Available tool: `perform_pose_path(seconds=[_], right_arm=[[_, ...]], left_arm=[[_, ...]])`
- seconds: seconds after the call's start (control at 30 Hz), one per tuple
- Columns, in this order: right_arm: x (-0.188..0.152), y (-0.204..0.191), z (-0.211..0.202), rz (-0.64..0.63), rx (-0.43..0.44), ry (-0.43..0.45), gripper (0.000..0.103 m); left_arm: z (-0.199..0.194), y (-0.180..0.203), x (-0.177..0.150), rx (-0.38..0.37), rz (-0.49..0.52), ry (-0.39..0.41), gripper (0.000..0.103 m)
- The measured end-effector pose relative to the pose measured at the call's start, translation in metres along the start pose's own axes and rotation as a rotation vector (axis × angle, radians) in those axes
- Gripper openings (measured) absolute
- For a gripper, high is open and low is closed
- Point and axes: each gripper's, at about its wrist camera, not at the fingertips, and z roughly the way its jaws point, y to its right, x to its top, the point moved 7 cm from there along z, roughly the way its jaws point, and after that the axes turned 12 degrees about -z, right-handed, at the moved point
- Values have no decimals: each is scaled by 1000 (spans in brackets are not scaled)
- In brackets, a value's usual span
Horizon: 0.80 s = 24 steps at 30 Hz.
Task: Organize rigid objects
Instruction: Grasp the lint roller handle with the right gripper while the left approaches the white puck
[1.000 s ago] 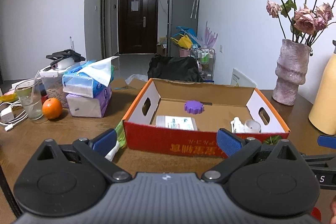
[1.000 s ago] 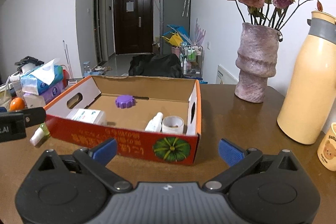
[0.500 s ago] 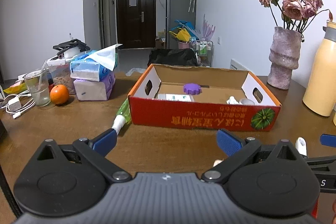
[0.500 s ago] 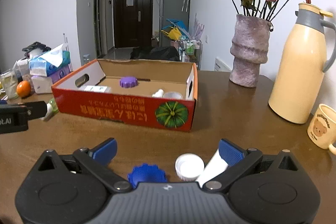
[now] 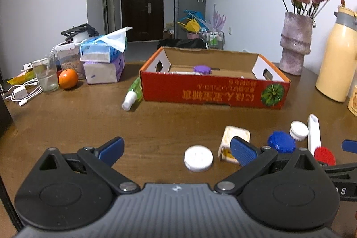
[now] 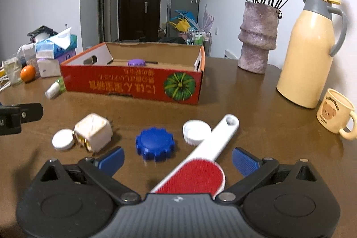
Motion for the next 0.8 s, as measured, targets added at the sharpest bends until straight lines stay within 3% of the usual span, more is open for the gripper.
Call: perform_pose_path(seconds=[0.53,0.8], right_arm=[[-27,0,15,18,-27,-135,101],[-39,17,17,16,-5,-148,97]], left_arm=[[4,-7,-19,17,5,-50,103],[4,-8,-20,17,-2,-55,103]])
